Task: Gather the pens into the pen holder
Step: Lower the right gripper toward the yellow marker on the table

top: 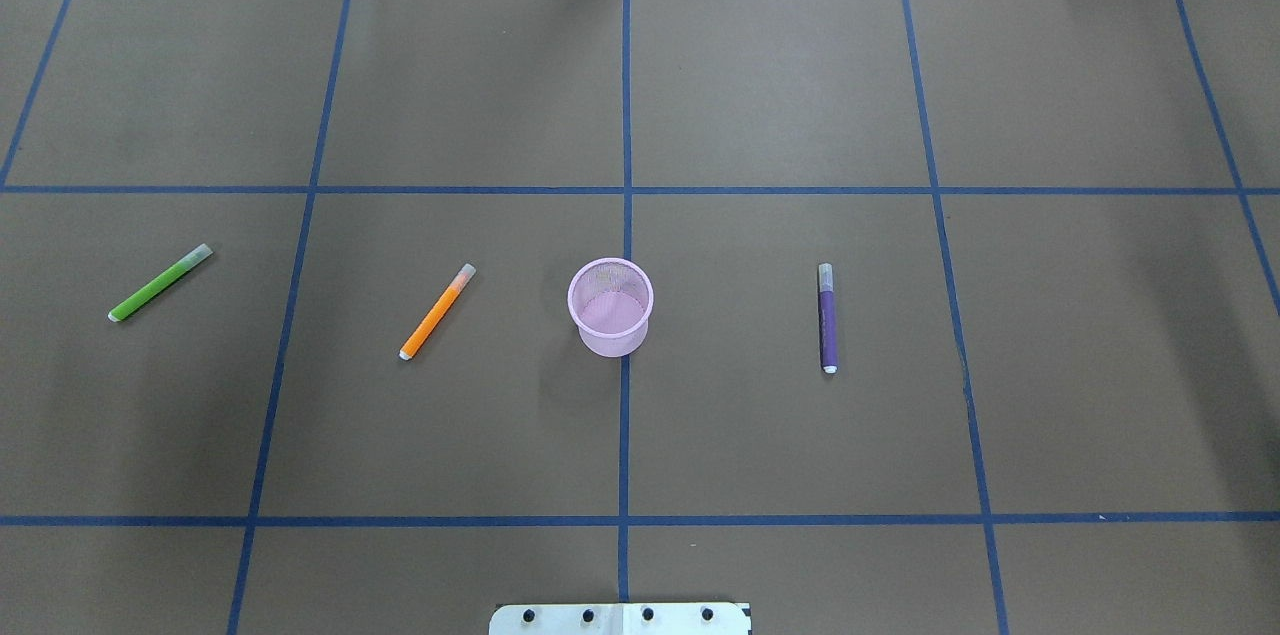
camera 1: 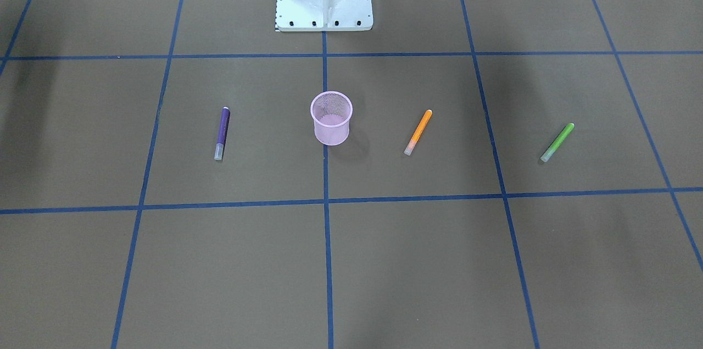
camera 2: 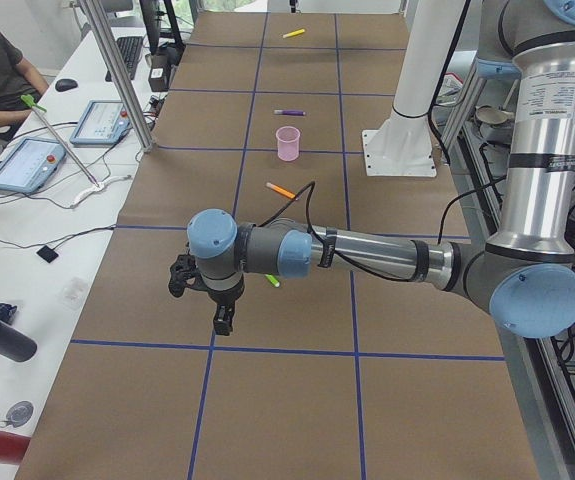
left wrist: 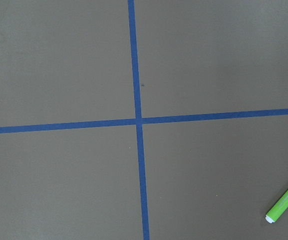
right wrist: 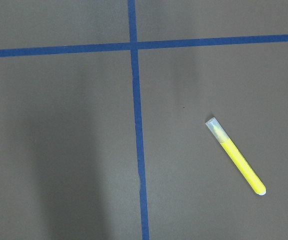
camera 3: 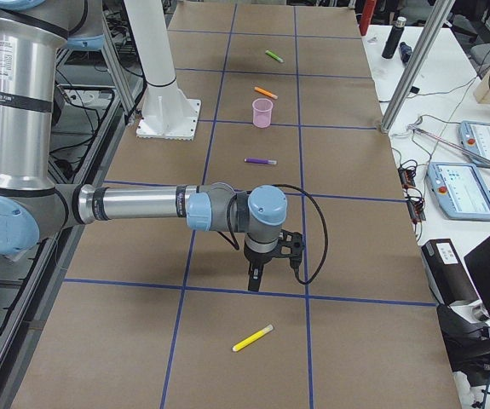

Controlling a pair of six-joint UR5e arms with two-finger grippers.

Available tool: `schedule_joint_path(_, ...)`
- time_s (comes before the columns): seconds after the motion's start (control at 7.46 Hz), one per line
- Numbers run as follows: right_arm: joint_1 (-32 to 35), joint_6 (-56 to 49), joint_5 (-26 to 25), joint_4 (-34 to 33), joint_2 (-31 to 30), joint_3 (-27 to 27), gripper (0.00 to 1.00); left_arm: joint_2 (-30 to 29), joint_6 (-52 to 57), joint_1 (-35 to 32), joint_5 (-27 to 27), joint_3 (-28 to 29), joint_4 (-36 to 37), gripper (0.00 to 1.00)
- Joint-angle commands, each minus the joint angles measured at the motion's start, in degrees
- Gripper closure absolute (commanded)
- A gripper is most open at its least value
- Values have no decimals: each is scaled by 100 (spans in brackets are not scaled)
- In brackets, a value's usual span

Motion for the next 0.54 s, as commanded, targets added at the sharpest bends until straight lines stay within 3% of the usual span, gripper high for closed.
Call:
schedule_joint_path(0.0, 0, -10, 0, 9, 9, -4, 0, 27, 0, 0, -4, -101, 0, 0)
schedule_joint_path(0.4, 0, -10, 0, 0, 27, -38, 0, 149, 0, 0, -13, -154, -9, 0)
